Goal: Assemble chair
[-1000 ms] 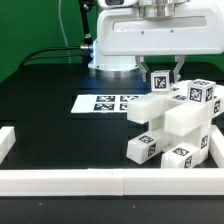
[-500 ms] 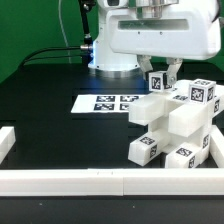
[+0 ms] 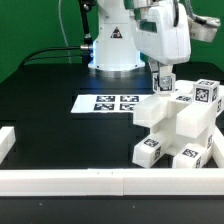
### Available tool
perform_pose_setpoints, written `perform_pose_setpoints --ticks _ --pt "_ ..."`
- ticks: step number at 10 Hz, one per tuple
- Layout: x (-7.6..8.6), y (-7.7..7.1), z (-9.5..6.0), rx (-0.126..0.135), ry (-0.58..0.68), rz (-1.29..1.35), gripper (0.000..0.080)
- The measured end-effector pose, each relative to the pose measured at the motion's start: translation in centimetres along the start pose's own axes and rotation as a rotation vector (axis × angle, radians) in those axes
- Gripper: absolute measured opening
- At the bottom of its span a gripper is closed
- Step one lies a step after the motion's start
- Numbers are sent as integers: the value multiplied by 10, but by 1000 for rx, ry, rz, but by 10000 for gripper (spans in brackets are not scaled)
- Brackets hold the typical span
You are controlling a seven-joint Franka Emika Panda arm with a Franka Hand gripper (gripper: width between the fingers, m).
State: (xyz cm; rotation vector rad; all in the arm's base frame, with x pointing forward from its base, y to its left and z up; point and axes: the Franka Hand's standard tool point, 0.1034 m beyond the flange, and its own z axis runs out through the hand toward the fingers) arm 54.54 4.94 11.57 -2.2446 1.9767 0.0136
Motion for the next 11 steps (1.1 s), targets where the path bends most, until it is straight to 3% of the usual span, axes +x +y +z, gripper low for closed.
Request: perform_pose_setpoints --ticks 1,2,3,4,5,8,10,11 --pt "0 0 0 0 0 -9 362" --pt "0 0 0 -1 1 -58 502" --pt "-1 0 -1 -13 5 -203 502" --pt "-4 -4 -3 -16 9 -420 618" --pt "-5 -8 -4 -14 6 -665 640" --pt "-3 -7 -3 -21 11 -873 648" --pt "-2 -7 -2 -71 35 -1273 649" --pt "-4 -7 0 -78 35 -1291 649"
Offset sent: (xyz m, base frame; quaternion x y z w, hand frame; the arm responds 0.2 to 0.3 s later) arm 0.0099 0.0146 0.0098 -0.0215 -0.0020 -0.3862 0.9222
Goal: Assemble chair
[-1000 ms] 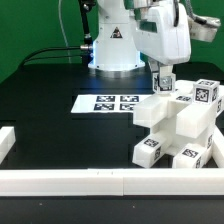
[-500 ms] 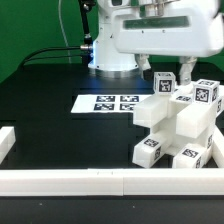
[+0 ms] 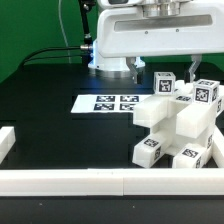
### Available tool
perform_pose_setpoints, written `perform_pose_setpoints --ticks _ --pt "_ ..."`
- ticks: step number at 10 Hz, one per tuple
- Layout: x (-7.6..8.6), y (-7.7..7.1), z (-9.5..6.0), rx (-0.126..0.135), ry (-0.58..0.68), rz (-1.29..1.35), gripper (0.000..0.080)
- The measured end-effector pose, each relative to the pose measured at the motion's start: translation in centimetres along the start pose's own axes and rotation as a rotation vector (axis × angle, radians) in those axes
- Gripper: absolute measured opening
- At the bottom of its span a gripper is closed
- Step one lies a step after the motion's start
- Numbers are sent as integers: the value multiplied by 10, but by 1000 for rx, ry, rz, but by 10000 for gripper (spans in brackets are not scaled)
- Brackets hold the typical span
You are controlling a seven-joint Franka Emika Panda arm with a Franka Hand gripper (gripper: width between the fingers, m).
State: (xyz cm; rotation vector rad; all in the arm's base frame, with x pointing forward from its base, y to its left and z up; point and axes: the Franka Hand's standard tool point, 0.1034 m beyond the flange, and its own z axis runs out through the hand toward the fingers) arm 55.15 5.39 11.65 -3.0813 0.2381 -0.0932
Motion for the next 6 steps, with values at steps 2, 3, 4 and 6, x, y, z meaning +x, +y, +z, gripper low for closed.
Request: perform_pose_setpoints --ticks 2,3,4,6 --pt "0 1 0 -1 1 33 621" --pt "0 1 0 0 1 58 449" --pt "0 1 0 0 1 137 276" --pt "0 1 0 0 1 324 281"
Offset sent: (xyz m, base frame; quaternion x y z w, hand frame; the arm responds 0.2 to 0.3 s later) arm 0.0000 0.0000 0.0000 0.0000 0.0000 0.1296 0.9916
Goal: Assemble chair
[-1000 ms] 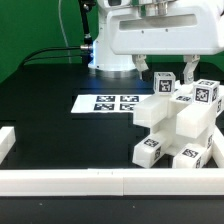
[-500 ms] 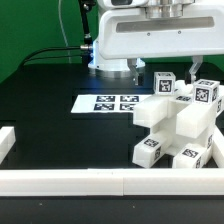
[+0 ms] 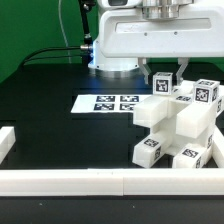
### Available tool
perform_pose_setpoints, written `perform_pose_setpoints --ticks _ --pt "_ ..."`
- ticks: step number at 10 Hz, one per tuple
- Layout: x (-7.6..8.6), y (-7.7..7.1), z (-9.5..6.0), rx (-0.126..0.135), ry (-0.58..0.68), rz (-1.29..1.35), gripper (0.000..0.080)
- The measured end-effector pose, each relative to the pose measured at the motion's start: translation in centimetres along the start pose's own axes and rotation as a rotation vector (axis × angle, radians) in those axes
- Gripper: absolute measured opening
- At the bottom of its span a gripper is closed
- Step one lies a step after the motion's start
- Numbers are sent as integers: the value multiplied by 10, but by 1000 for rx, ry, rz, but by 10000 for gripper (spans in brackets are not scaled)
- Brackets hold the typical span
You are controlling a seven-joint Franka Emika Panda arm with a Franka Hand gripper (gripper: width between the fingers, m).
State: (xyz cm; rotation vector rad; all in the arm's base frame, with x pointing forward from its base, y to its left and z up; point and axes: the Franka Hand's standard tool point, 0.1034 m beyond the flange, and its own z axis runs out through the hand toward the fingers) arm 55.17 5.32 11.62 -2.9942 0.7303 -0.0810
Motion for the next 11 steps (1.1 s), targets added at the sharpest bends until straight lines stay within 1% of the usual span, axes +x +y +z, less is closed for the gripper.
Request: perform_pose_setpoints --ticks 2,3,4,6,8,9,10,11 --pt "0 -1 0 2 6 390 281" --pt "0 -1 0 10 0 508 281" --pt "0 -1 1 24 -13 685 281" --pt "1 -2 1 49 -23 869 281" --pt "0 -3 1 52 -18 888 281" --pt "0 -3 1 51 -17 841 395" --pt "0 -6 0 47 -16 727 532" --pt "1 -8 -2 48 -8 574 532"
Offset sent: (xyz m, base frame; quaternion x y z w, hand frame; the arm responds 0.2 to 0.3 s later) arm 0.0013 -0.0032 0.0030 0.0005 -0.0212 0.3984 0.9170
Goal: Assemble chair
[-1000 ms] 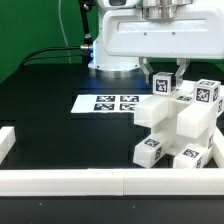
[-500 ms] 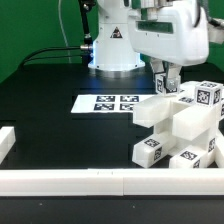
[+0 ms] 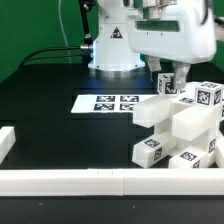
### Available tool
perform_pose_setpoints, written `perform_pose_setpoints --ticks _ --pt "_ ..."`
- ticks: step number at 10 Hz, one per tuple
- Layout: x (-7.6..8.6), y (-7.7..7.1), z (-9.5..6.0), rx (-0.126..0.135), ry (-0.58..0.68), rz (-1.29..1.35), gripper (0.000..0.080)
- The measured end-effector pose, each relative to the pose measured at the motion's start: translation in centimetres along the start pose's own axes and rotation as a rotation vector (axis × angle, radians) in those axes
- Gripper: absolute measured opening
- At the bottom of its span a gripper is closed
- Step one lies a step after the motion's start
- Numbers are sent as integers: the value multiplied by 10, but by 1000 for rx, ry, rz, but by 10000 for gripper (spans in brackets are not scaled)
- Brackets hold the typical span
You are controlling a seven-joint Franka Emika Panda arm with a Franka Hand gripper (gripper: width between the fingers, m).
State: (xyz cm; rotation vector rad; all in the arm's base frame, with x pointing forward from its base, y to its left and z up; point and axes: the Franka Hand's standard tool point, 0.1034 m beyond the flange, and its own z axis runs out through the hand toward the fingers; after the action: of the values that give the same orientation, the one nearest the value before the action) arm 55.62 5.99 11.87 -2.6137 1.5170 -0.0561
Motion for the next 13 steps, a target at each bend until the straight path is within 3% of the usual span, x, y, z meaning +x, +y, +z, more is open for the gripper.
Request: perform_pose_setpoints --ticks 1,2,5,6,8,9,10,11,13 --pt "-2 -3 -1 -2 5 -268 628" --pt "-7 -2 1 -10 -9 -395 643" --pt "-5 -1 1 -14 -7 -654 649" --pt "-2 -1 0 -33 1 -881 649" --pt "-2 0 2 -38 1 -916 649" --pt "-1 1 2 -39 1 -918 507" --pt "-2 1 2 -39 1 -915 507" --pt "-2 1 2 -37 2 -838 307" --pt "-2 1 2 -36 4 -682 281"
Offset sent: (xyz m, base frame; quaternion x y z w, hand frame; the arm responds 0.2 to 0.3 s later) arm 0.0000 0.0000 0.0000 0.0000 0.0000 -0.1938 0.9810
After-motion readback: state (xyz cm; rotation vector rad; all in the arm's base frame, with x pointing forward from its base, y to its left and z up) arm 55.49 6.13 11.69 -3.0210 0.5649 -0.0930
